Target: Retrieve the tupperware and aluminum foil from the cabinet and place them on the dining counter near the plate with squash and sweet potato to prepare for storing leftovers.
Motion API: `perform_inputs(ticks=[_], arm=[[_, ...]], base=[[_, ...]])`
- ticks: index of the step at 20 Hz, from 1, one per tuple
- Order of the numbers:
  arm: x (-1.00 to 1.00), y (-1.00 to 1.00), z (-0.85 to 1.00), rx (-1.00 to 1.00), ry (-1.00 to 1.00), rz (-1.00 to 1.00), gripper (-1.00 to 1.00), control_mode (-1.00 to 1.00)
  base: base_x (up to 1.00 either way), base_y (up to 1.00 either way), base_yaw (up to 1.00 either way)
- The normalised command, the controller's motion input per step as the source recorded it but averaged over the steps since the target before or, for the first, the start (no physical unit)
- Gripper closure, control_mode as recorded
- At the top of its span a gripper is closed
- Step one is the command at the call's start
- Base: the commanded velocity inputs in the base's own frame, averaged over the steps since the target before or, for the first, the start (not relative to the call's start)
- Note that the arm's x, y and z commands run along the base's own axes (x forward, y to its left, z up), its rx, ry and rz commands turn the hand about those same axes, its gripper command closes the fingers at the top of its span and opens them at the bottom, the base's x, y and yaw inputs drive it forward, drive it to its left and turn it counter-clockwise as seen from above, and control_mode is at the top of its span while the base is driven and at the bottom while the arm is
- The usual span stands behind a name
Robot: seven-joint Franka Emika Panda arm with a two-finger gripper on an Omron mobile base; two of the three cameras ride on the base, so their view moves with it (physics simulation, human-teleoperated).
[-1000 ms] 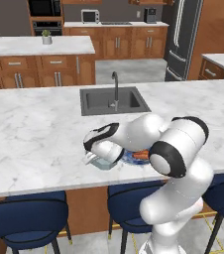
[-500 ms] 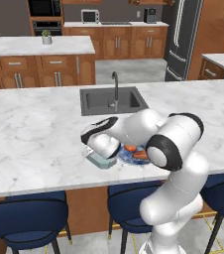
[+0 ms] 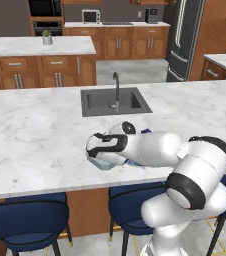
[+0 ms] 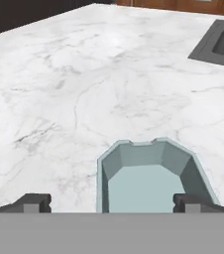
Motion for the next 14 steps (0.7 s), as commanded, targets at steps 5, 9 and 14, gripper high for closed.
perform_inputs(ticks=[5,9,14], arm=[[-0.13,-0.12,1.00,-0.08,0.00,-0.10,-1.00,-1.00],[-0.24,-0.39,1.00,-0.10,0.00,-0.10,-1.00,-1.00],[-0.67,-0.79,0.94,-0.03,-0.03,-0.03,-1.00,-1.00]], base=[[0.00,0.00,0.00],[0.00,0.00,0.00],[0.00,0.00,0.00]])
